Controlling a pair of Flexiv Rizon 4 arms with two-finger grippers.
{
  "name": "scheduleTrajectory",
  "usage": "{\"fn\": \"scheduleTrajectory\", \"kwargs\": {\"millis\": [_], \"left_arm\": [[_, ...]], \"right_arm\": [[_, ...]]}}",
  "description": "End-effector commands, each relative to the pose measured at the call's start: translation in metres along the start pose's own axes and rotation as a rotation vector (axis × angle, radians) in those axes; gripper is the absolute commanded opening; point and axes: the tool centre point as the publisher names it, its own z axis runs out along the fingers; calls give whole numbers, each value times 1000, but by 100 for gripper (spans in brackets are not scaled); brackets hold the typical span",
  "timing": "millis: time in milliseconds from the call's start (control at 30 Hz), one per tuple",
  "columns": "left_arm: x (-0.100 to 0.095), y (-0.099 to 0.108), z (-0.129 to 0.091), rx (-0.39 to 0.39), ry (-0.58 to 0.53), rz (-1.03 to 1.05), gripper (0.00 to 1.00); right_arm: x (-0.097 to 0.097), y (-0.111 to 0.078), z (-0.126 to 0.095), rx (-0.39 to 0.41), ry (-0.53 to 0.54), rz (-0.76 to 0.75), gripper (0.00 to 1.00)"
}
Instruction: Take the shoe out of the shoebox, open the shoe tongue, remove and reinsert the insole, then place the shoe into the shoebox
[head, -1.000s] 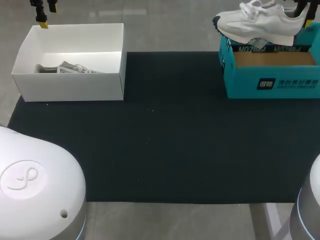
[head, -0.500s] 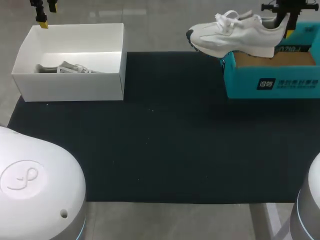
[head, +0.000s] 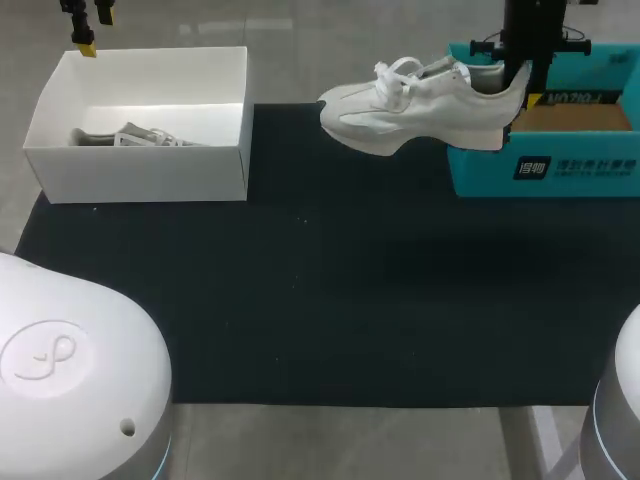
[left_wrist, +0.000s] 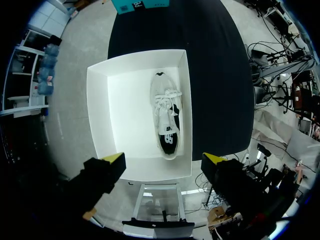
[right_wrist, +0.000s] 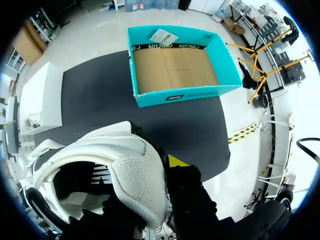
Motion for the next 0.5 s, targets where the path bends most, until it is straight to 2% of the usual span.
{"fn": "scheduleTrajectory", "kwargs": {"millis": [33, 300, 500], "left_arm": [[1, 0, 0, -1, -1, 1, 100], [1, 0, 0, -1, -1, 1, 100], [1, 0, 0, -1, -1, 1, 100]], "right_arm": [[9, -23, -7, -99, -8, 7, 0], [37, -66, -9, -40, 8, 27, 0], [51, -85, -4, 16, 47, 39, 0]]}}
